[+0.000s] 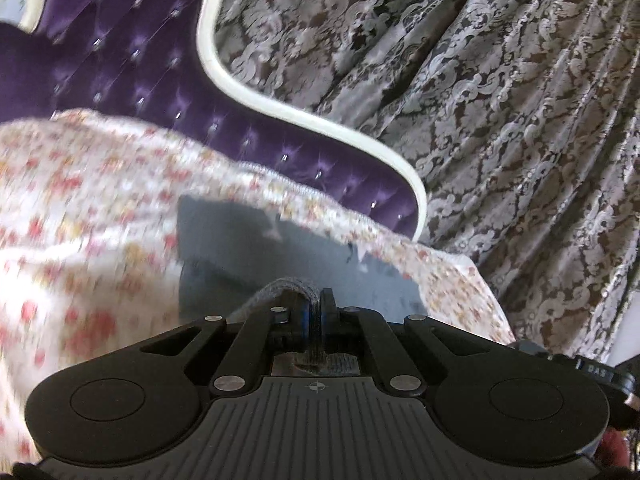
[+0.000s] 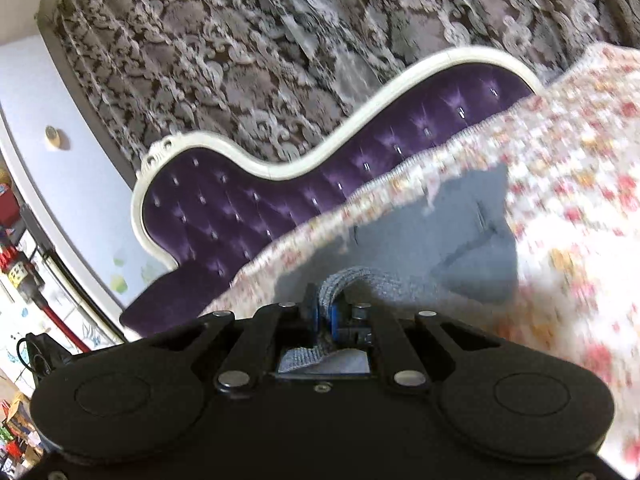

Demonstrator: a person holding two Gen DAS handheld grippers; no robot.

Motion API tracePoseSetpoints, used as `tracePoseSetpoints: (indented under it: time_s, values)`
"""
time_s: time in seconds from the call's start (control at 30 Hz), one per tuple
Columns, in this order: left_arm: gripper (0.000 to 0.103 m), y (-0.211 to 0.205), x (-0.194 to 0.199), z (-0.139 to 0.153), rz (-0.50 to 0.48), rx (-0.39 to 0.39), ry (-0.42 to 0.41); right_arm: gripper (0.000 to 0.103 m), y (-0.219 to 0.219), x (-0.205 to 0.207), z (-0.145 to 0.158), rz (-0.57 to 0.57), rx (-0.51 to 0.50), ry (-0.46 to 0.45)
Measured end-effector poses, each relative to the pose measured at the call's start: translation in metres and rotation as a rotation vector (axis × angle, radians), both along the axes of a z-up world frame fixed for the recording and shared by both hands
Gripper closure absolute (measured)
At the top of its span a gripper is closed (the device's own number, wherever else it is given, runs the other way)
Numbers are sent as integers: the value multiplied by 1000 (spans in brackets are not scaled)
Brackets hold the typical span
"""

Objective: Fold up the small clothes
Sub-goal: 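Lift the sweater with both grippers, flip it over and lay it down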

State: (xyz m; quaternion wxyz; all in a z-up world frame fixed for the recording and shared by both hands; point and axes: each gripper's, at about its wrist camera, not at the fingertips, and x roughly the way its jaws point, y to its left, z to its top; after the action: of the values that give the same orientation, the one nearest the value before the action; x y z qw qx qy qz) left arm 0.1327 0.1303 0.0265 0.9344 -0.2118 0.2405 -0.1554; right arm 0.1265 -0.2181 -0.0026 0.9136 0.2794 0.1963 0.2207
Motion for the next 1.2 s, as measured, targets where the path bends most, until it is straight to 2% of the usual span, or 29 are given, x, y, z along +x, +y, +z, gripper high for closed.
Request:
tracePoseSetpoints:
  time_s: [0.23,0.4,0.67,0.87,0.93,0.97,1.0,1.03,1.07,1.1,1.2]
  values:
    - [99,-1,74,20,-3,-4,-39,91,-6,75,18,-34,-13,-38]
    - [99,0,138,17,14,-1,-24,91,-12,136,17,-67,-8,-29]
    - [99,0,236,-30,60,23,116,91,-10,241,-24,-113,-73,107]
    - [96,1,278,-69,97,50,218,90,-3,288,-63,-135,-110,228]
    - [92,5,287,-80,110,37,248,82,-2,296,-73,-151,-117,271]
    - [80,8,292,-84,121,28,263,80,-2,298,-77,-167,-116,284]
    - [75,12,295,-86,136,17,271,74,-4,300,-80,-175,-111,292]
    - [75,17,296,-87,151,9,266,67,-5,300,-82,-182,-103,295]
    - [74,22,294,-84,172,5,253,50,-8,299,-82,-195,-94,289]
    - [73,26,293,-81,187,8,240,41,-10,297,-82,-199,-84,276]
    - [63,32,281,-64,202,44,201,40,-13,286,-71,-209,-93,245]
